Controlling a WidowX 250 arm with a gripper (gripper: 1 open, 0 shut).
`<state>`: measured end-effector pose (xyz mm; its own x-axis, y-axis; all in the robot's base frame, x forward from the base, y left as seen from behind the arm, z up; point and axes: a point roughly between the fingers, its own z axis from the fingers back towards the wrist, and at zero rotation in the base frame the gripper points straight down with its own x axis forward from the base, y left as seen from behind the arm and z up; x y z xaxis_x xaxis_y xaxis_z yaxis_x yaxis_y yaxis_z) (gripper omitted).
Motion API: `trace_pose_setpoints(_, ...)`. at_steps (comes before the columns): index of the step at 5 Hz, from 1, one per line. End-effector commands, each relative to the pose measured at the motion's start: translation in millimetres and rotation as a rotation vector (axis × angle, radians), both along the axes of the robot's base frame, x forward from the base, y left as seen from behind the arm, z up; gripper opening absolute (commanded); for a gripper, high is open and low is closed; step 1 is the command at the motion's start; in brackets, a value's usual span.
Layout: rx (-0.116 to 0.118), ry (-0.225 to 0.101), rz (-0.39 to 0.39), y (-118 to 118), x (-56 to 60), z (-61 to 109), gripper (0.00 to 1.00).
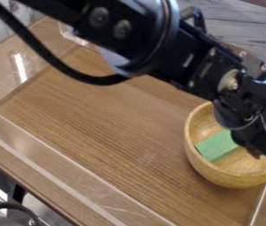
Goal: Put the green block in the brown bowl
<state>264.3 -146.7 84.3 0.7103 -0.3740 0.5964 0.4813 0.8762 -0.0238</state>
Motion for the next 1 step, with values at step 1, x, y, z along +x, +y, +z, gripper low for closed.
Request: trace_pose_setpoints(1, -0.023, -0.039, 0.042, 8.6, 5.2, 13.3, 0.00)
